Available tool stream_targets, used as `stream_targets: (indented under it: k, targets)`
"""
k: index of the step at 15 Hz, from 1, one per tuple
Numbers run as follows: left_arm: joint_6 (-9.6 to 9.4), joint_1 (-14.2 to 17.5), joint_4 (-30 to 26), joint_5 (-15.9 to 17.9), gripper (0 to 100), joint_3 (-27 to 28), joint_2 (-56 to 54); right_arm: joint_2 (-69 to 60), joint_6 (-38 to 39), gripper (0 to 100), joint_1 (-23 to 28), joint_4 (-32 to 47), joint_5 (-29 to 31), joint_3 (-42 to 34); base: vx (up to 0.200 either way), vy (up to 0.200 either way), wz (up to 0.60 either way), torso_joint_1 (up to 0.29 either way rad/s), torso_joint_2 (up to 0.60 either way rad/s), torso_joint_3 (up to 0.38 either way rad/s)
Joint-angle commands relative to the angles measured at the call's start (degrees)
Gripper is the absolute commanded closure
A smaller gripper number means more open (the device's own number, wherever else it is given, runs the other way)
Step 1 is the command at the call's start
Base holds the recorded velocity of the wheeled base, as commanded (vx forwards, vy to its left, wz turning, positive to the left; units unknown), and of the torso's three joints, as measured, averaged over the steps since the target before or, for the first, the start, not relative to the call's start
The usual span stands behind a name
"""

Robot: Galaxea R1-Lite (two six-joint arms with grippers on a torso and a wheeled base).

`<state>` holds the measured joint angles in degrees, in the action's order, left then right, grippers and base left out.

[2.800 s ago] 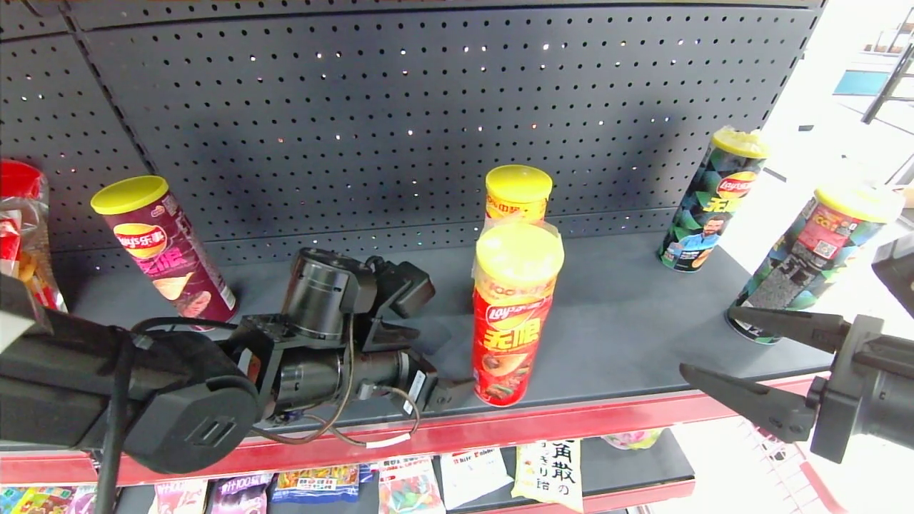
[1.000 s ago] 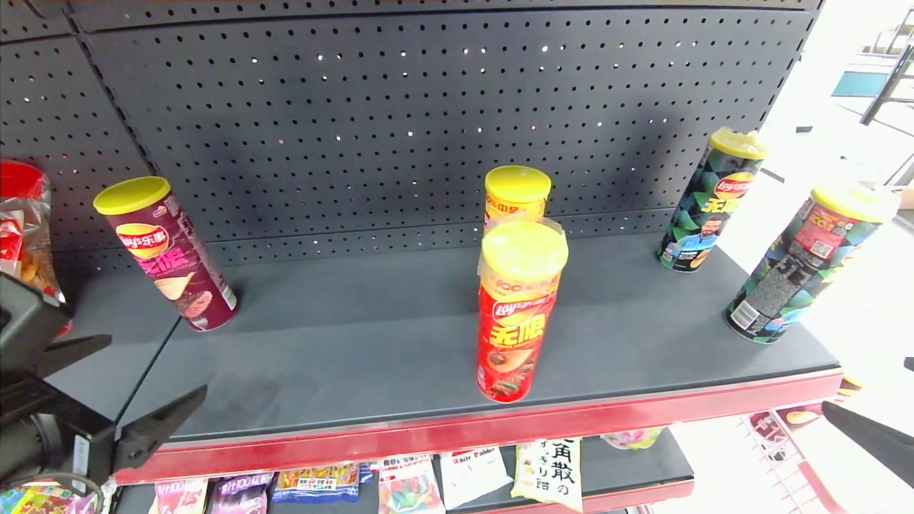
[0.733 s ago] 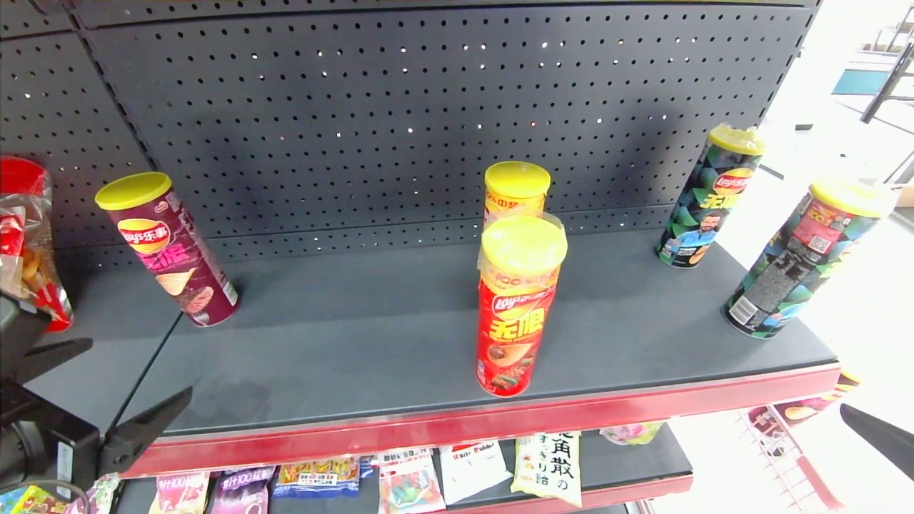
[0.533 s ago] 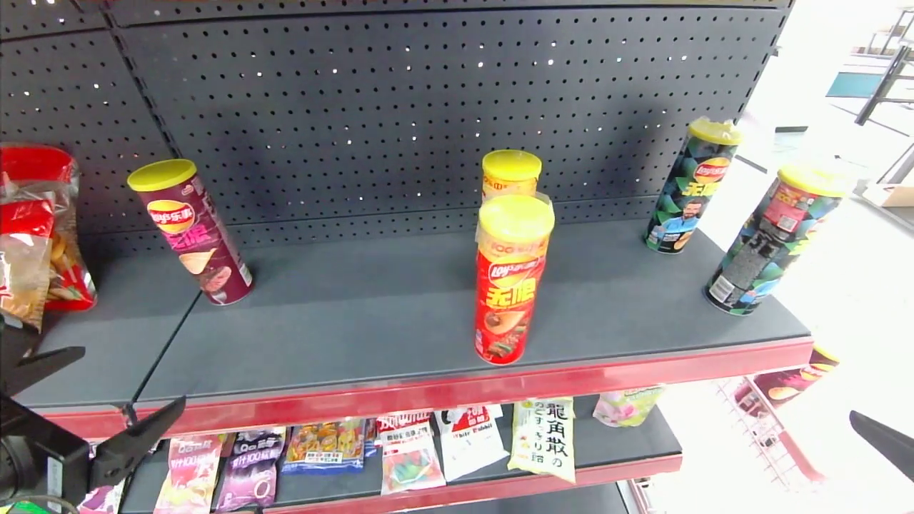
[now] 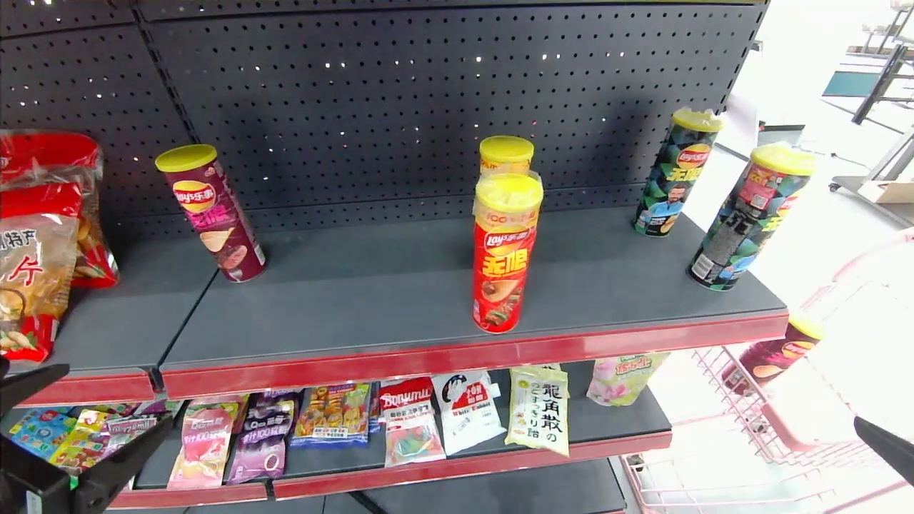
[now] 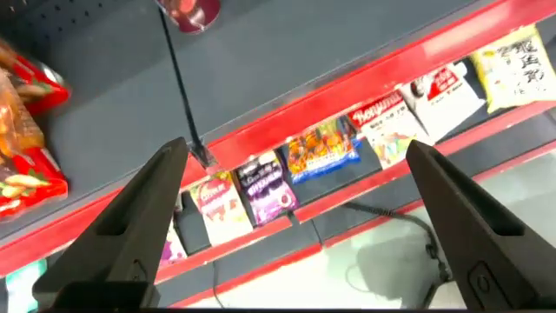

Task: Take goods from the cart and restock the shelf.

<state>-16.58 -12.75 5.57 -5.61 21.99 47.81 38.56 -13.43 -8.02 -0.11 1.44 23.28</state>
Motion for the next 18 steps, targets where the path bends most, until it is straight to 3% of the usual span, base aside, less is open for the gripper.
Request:
stream_targets:
  k: [1,10,16,18]
  targets:
    - [-0.91,0.0,0.1,0.0,0,-0.6,-1.4,0.0,-0.1,0,0.2,0.0,0.0,-0.1,0.0,-0.2,0.0,-0.002,0.0,0.002]
    - [-2.67,0.0,0.0,0.1,0,-2.6,-4.6,0.5,-0.1,0,0.2,-0.1,0.0,-0.8,0.0,-0.2,0.0,0.002,0.0,0.0]
    - [-2.76,0.0,-1.5,-0.1,0,-4.4,-11.5,1.2,0.0,0,0.6,-0.2,0.0,-1.8,0.0,-0.2,0.0,0.003,0.0,0.001]
    - [-4.43,0.0,-3.7,-0.4,0,-5.7,-15.3,1.3,0.0,0,0.8,-0.2,0.0,-2.4,0.0,-0.2,0.0,0.002,0.0,0.007]
